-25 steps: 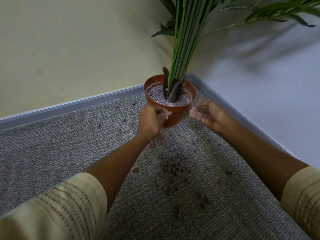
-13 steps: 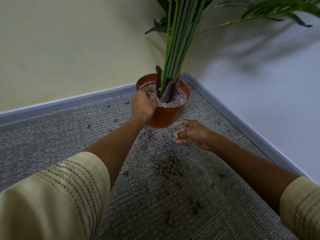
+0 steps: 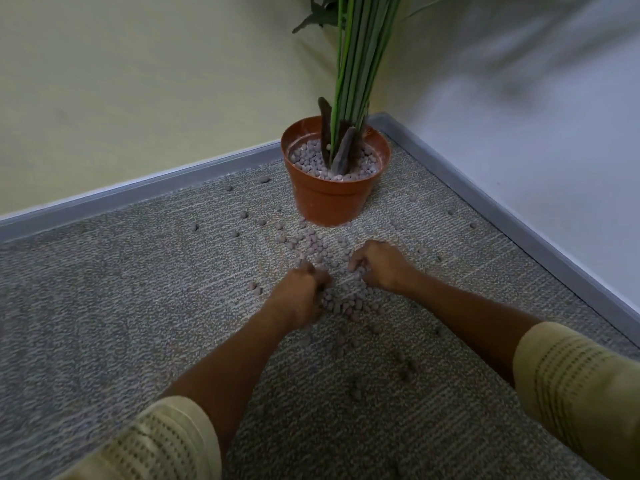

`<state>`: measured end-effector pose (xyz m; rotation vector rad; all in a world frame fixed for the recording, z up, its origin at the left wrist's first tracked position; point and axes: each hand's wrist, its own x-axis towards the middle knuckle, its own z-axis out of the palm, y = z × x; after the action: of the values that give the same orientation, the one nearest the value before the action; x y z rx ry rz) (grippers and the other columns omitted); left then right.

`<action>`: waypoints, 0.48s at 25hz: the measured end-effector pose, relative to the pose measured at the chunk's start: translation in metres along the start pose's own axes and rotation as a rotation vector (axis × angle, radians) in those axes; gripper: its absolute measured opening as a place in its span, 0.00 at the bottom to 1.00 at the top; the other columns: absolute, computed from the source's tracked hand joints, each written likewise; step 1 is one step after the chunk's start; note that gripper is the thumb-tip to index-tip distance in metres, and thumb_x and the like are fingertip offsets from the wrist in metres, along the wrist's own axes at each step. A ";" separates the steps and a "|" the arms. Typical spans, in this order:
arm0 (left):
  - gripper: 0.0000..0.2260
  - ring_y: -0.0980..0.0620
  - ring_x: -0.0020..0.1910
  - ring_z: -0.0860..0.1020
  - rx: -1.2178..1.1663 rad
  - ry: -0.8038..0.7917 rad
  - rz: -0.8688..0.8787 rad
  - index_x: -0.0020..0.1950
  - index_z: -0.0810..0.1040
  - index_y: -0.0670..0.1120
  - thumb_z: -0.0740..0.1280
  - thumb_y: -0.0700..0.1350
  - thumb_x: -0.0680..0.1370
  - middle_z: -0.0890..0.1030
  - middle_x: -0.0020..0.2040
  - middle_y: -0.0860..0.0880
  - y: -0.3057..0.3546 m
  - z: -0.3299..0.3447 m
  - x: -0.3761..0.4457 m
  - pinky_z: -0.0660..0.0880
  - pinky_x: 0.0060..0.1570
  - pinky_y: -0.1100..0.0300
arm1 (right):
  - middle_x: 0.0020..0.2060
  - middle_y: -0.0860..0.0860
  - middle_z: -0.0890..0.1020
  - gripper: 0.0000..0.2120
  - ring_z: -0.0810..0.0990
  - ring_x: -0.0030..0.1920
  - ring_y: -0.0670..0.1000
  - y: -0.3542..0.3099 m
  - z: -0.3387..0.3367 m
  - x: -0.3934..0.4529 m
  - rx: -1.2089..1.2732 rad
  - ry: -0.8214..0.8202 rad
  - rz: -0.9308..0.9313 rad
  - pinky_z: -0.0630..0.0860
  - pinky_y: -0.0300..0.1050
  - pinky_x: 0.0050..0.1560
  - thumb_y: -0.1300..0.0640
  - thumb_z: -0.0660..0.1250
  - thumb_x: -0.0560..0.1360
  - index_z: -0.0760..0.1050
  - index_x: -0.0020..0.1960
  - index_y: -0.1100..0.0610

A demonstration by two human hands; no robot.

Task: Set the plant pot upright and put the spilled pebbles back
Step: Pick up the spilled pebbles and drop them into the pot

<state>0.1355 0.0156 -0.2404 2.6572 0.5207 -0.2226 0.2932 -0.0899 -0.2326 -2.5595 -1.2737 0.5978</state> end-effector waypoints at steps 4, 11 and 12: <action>0.24 0.40 0.66 0.67 0.305 -0.095 0.062 0.72 0.63 0.50 0.63 0.42 0.77 0.61 0.71 0.43 0.012 0.017 -0.002 0.71 0.62 0.44 | 0.55 0.55 0.78 0.13 0.77 0.56 0.56 -0.003 0.014 -0.002 -0.154 0.055 -0.081 0.72 0.49 0.58 0.66 0.66 0.72 0.79 0.51 0.51; 0.28 0.38 0.64 0.71 0.169 -0.111 -0.026 0.69 0.67 0.49 0.70 0.36 0.71 0.63 0.67 0.41 0.005 0.018 0.002 0.73 0.62 0.48 | 0.48 0.56 0.83 0.09 0.81 0.45 0.51 0.002 0.013 0.000 0.071 0.034 0.015 0.75 0.38 0.51 0.69 0.66 0.71 0.83 0.46 0.59; 0.29 0.38 0.62 0.73 0.177 -0.113 -0.033 0.70 0.67 0.50 0.70 0.36 0.72 0.65 0.66 0.41 0.004 0.019 0.003 0.74 0.61 0.49 | 0.45 0.56 0.84 0.08 0.79 0.40 0.48 0.003 0.010 0.000 0.113 0.028 0.035 0.74 0.36 0.48 0.68 0.68 0.70 0.82 0.45 0.60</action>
<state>0.1383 0.0049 -0.2561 2.7876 0.5299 -0.4456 0.2905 -0.0916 -0.2430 -2.4938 -1.1537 0.6206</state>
